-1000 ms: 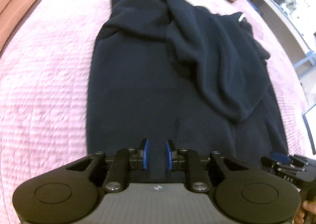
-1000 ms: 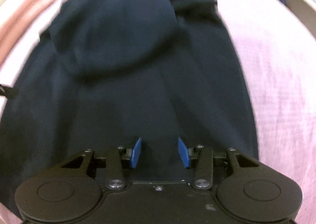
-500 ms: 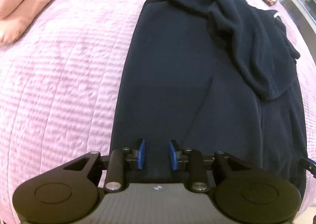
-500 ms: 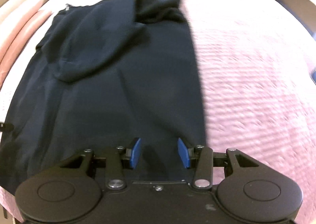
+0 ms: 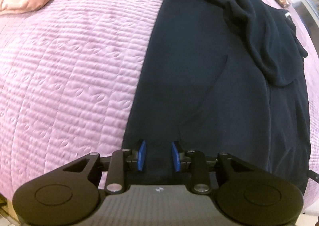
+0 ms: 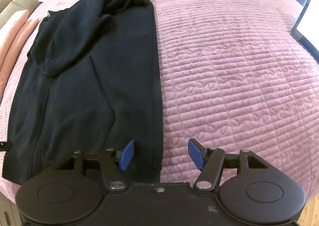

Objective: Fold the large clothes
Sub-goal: 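Grasp the hoodie's two long side edges with both grippers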

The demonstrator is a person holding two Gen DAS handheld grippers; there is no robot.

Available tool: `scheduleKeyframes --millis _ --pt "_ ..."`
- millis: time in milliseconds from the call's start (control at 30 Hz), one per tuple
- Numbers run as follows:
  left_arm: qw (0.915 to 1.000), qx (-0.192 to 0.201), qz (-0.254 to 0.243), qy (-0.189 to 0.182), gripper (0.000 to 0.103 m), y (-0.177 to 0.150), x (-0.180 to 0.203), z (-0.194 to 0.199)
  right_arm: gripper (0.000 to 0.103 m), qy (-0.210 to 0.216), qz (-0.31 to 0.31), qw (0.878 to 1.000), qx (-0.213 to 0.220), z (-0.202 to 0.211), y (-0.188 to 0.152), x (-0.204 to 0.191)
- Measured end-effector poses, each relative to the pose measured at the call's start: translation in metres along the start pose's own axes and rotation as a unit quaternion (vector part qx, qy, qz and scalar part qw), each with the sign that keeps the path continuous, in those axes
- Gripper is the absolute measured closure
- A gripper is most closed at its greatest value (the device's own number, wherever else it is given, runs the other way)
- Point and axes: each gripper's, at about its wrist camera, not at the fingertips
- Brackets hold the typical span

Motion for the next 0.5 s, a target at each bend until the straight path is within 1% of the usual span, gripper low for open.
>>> scheduleKeyframes --millis 67,133,200,267,333,400,433,500 --pt "0.9999 -0.003 0.011 -0.006 0.071 -0.006 -0.007 0.002 0.029 0.008 -0.004 1.000 -0.007 -0.001 -0.001 0.002" --pt "0.9996 -0.008 0.021 -0.018 0.067 -0.012 -0.012 0.002 0.029 0.013 -0.013 1.000 -0.016 -0.005 -0.002 0.005" --pt "0.9989 -0.011 0.030 -0.034 0.058 -0.016 -0.015 0.002 0.029 0.018 -0.021 0.999 -0.022 -0.006 -0.002 0.007" --pt "0.9983 -0.010 0.033 -0.046 0.055 -0.018 -0.016 0.003 0.028 0.022 -0.023 0.999 -0.029 -0.007 -0.001 0.006" --pt "0.9981 -0.010 0.036 -0.049 0.055 -0.019 -0.019 0.006 0.028 0.032 -0.021 0.998 -0.045 -0.011 -0.001 0.004" --pt "0.9975 -0.007 0.051 -0.048 0.055 -0.017 -0.025 0.011 0.028 0.037 -0.016 0.998 -0.055 -0.015 -0.002 0.003" --pt "0.9973 -0.001 0.057 -0.046 0.055 -0.019 -0.030 0.016 0.028 0.037 -0.012 0.997 -0.059 -0.016 -0.003 0.002" --pt "0.9973 0.007 0.068 -0.028 0.055 -0.018 -0.038 0.021 0.028 0.039 -0.006 0.997 -0.068 -0.019 -0.004 0.001"
Point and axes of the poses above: each gripper's, at about its wrist camera, not at the fingertips, and z roughly against the way its jaws point, x to its right, y to its top, and after that the axes turned 8 degrees about y, right-handed
